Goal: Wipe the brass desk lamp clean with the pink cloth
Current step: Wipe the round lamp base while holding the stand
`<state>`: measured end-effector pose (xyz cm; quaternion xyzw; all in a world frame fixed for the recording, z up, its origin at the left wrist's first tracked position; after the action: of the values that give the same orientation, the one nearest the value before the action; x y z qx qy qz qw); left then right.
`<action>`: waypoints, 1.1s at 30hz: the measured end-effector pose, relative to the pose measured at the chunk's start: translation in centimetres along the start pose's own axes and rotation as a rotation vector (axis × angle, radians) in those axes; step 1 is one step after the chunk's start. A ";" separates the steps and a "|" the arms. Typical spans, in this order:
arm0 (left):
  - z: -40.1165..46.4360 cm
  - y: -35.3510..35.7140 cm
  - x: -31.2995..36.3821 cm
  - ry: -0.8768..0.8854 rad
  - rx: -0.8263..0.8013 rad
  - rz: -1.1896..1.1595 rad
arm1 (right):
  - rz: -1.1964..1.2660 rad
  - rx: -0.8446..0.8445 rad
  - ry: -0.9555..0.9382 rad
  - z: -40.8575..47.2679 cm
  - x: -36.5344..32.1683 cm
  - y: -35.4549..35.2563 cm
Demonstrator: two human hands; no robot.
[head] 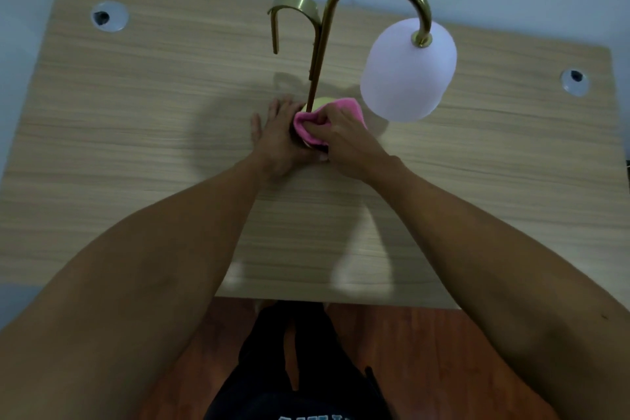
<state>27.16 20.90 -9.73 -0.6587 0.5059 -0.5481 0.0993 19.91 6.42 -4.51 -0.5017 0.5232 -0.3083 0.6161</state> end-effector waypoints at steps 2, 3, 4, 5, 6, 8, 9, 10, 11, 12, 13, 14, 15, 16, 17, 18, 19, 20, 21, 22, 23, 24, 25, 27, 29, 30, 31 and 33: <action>-0.1 0.1 0.0 -0.002 -0.013 0.002 | -0.029 -0.044 -0.027 0.2 0.2 0.0; -0.1 0.1 0.0 -0.003 -0.014 0.001 | -0.027 -0.065 -0.029 0.3 0.2 -0.2; 0.0 0.0 0.0 -0.003 -0.009 0.001 | -0.027 -0.072 -0.024 0.6 0.2 -0.3; 0.1 -0.1 0.0 -0.006 0.001 -0.001 | -0.032 -0.063 -0.014 0.8 0.1 -0.3; 0.3 -0.1 0.0 -0.009 0.010 -0.008 | -0.036 -0.046 0.001 1.0 -0.1 -0.1; 0.3 -0.1 -0.1 -0.013 0.008 -0.025 | 0.012 -0.012 0.048 1.1 -0.7 0.5; 0.2 0.0 -0.1 -0.014 0.001 -0.026 | 0.062 -0.007 0.073 1.0 -0.8 0.7; 0.1 0.1 -0.2 -0.018 -0.009 -0.022 | 0.118 -0.014 0.093 0.8 -0.8 0.7; 0.0 0.1 -0.1 -0.024 -0.017 -0.016 | 0.181 -0.029 0.109 0.5 -0.5 0.4; 0.0 0.0 -0.1 -0.033 -0.020 -0.010 | 0.241 -0.041 0.107 0.3 -0.1 0.0; -0.1 -0.1 0.0 -0.041 -0.020 -0.008 | 0.279 -0.046 0.083 0.0 0.5 -0.5; -0.1 -0.3 0.1 -0.044 -0.020 -0.006 | 0.296 -0.044 0.062 -0.4 1.0 -1.1; -0.2 -0.4 0.3 -0.044 -0.025 -0.004 | 0.293 -0.050 0.044 -0.9 1.6 -1.6; -0.3 -0.6 0.4 -0.042 -0.040 0.002 | 0.274 -0.063 0.034 -1.5 2.2 -2.1; -0.4 -0.7 0.5 -0.041 -0.066 0.010 | 0.255 -0.073 0.031 -2.0 3.0 -2.4; -0.4 -1.1 0.7 -0.041 -0.097 0.024 | 0.249 -0.079 0.037 -2.5 3.6 -2.7; -0.4 -1.5 0.8 -0.045 -0.129 0.041 | 0.236 -0.082 0.042 -2.9 4.1 -2.9; -0.4 -2.0 1.0 -0.051 -0.154 0.056 | 0.229 -0.087 0.040 -3.0 4.3 -3.0; -0.4 -2.5 1.1 -0.063 -0.172 0.044 | 0.212 -0.102 0.025 -3.0 4.3 -2.8; -0.4 -3.2 1.2 -0.080 -0.186 -0.015 | 0.203 -0.117 0.014 -2.6 3.9 -2.6; -0.4 -3.8 1.5 -0.093 -0.195 -0.108 | 0.177 -0.113 -0.012 -2.2 3.3 -2.4; -0.4 -4.4 1.8 -0.093 -0.195 -0.194 | 0.176 -0.090 -0.014 -1.7 2.7 -2.3; -0.3 -4.9 2.3 -0.080 -0.184 -0.248 | 0.164 -0.075 -0.006 -1.2 2.2 -2.1; -0.4 -6.0 3.3 -0.036 -0.160 -0.289 | 0.108 -0.036 -0.015 -0.4 1.3 -1.4; -0.5 -6.5 4.5 0.029 -0.144 -0.332 | 0.040 0.029 -0.026 -0.5 1.1 -1.0; -0.5 -6.6 5.1 0.053 -0.133 -0.346 | 0.027 0.045 -0.040 -0.7 1.2 -0.7; -0.7 -6.6 5.6 0.063 -0.121 -0.353 | 0.032 0.042 -0.029 -1.0 1.4 -0.7; -0.8 -6.6 6.4 0.090 -0.112 -0.339 | 0.147 -0.044 0.032 -1.6 1.5 -0.9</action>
<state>29.45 19.38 -0.90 -0.7138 0.4213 -0.5568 -0.0544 18.90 4.33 -4.06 -0.4703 0.5748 -0.2586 0.6176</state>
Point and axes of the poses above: each hand's wrist, its own z-axis towards the middle knuckle, its own y-axis out of the palm, x = y × z, the point moved 2 cm from there along z, towards the middle knuckle, and after that the axes turned 9 degrees about -y, right-handed, at the moved point
